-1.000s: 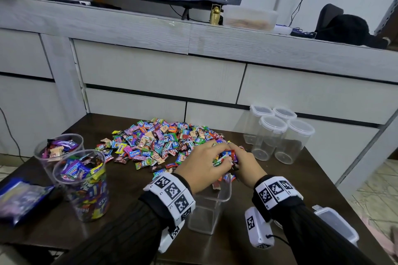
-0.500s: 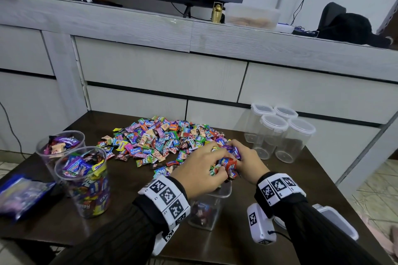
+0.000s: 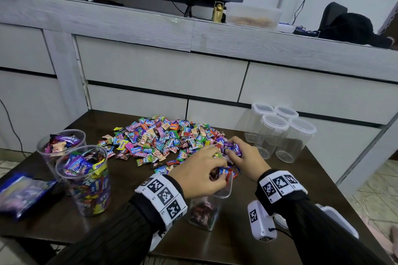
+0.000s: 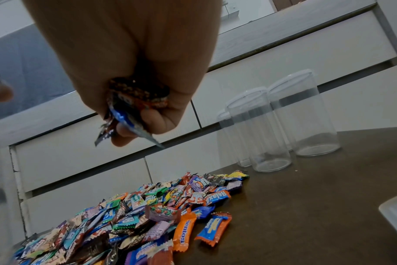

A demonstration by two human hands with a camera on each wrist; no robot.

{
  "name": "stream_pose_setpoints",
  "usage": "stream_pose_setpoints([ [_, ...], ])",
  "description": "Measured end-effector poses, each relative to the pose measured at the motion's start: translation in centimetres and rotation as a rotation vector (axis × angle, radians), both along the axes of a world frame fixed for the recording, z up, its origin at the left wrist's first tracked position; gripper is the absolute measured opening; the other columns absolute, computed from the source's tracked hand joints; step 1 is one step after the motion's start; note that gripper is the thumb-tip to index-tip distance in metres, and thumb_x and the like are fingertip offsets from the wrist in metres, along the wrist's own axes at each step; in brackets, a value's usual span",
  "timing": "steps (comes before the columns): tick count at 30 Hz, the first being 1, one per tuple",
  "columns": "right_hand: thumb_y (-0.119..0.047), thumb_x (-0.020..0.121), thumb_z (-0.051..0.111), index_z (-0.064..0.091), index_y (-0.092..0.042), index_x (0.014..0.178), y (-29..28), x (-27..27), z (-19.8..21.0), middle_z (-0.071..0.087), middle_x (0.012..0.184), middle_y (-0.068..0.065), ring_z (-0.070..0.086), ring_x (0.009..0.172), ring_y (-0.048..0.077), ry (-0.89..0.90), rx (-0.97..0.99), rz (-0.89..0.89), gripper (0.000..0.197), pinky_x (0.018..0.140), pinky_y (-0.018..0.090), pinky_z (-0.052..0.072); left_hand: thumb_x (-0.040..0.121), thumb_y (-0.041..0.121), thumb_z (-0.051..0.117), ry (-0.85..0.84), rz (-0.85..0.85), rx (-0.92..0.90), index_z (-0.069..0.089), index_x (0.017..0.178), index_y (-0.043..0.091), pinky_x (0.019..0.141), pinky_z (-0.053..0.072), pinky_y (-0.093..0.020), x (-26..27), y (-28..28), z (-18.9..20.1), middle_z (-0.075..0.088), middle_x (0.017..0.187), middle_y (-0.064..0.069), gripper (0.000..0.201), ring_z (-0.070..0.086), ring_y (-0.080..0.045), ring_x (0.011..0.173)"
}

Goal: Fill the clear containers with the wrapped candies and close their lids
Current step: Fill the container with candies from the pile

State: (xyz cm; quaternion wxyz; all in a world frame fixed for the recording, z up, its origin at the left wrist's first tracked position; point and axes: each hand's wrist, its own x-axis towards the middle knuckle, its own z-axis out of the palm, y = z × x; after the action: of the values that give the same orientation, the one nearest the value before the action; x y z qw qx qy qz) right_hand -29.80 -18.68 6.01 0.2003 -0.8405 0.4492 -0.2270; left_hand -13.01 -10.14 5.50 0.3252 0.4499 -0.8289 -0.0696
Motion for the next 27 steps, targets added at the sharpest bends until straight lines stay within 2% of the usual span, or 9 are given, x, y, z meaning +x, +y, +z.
stream_pose_setpoints([
  [2,-0.02,0.096,0.051,0.053,-0.013,0.111,-0.1,0.0,0.0,0.066,0.098,0.004,0.059,0.089,0.021,0.001,-0.009,-0.002,0.016,0.087,0.036,0.041,0.087,0.021,0.062,0.04,-0.025,0.016,0.069,0.101,0.008,0.09,0.036,-0.021,0.0,0.1,-0.1,0.057,0.103,-0.003,0.02,0.046,-0.011,0.102],
  [5,-0.021,0.095,0.052,0.053,-0.015,0.11,-0.1,-0.1,-0.2,0.066,0.093,0.005,0.058,0.082,0.019,-0.01,-0.005,-0.012,0.016,0.075,0.028,0.038,0.084,0.02,0.067,0.103,-0.058,0.043,0.071,0.098,0.009,0.093,0.042,-0.026,0.0,0.2,0.0,0.061,0.102,-0.001,0.018,0.053,-0.01,0.1],
  [10,-0.019,0.095,0.052,0.054,-0.014,0.108,-0.2,-0.1,-0.3,0.062,0.088,-0.002,0.056,0.081,0.017,-0.031,-0.023,0.006,0.014,0.075,0.026,0.035,0.077,0.013,0.069,0.195,-0.113,0.06,0.066,0.103,0.015,0.089,0.044,-0.018,0.1,0.3,0.2,0.058,0.102,0.006,0.026,0.055,-0.002,0.096],
  [15,-0.022,0.096,0.051,0.053,-0.016,0.113,-0.3,-0.2,-0.1,0.068,0.09,0.013,0.062,0.084,0.029,0.003,0.0,-0.008,0.019,0.08,0.036,0.046,0.082,0.013,0.069,0.281,-0.134,0.085,0.06,0.123,0.018,0.104,0.042,-0.021,0.5,0.3,-0.5,0.059,0.129,0.008,0.042,0.052,0.003,0.121],
  [18,-0.024,0.095,0.053,0.054,-0.017,0.111,-0.5,-0.4,0.1,0.068,0.087,0.004,0.063,0.078,0.019,-0.021,-0.033,-0.01,0.017,0.068,0.028,0.043,0.083,0.033,0.071,0.392,-0.105,0.134,0.053,0.132,0.033,0.108,0.039,-0.021,0.6,0.5,-0.8,0.052,0.139,0.017,0.052,0.046,0.004,0.13],
  [20,-0.024,0.095,0.053,0.054,-0.017,0.108,-0.7,-0.5,0.4,0.063,0.079,-0.007,0.059,0.069,0.001,-0.056,-0.064,-0.019,0.014,0.06,0.015,0.038,0.072,0.055,0.074,0.412,-0.06,0.19,0.045,0.133,0.045,0.109,0.035,-0.022,1.1,0.5,-0.8,0.045,0.145,0.02,0.068,0.04,0.005,0.134],
  [22,-0.023,0.095,0.053,0.053,-0.019,0.103,-0.7,-0.5,1.1,0.06,0.073,-0.014,0.057,0.062,-0.008,-0.111,-0.089,-0.018,0.009,0.054,0.006,0.038,0.058,0.063,0.079,0.376,-0.045,0.288,0.038,0.136,0.049,0.113,0.034,-0.031,1.9,0.4,-1.0,0.04,0.149,0.017,0.089,0.037,0.0,0.137],
  [24,-0.024,0.095,0.053,0.052,-0.021,0.1,-0.5,-0.3,1.9,0.063,0.072,-0.009,0.059,0.061,-0.002,-0.178,-0.119,-0.014,0.005,0.053,0.007,0.04,0.051,0.06,0.085,0.29,-0.035,0.362,0.029,0.137,0.052,0.115,0.032,-0.038,2.6,0.3,-1.2,0.037,0.149,0.017,0.103,0.036,0.0,0.137],
  [27,-0.025,0.096,0.052,0.05,-0.022,0.099,0.2,0.4,3.0,0.066,0.077,0.001,0.064,0.067,0.011,-0.303,-0.1,0.011,0.005,0.056,0.02,0.049,0.048,0.054,0.091,0.24,-0.029,0.463,0.024,0.141,0.049,0.112,0.038,-0.039,3.4,0.1,-1.5,0.047,0.142,0.018,0.114,0.047,0.004,0.127],
])
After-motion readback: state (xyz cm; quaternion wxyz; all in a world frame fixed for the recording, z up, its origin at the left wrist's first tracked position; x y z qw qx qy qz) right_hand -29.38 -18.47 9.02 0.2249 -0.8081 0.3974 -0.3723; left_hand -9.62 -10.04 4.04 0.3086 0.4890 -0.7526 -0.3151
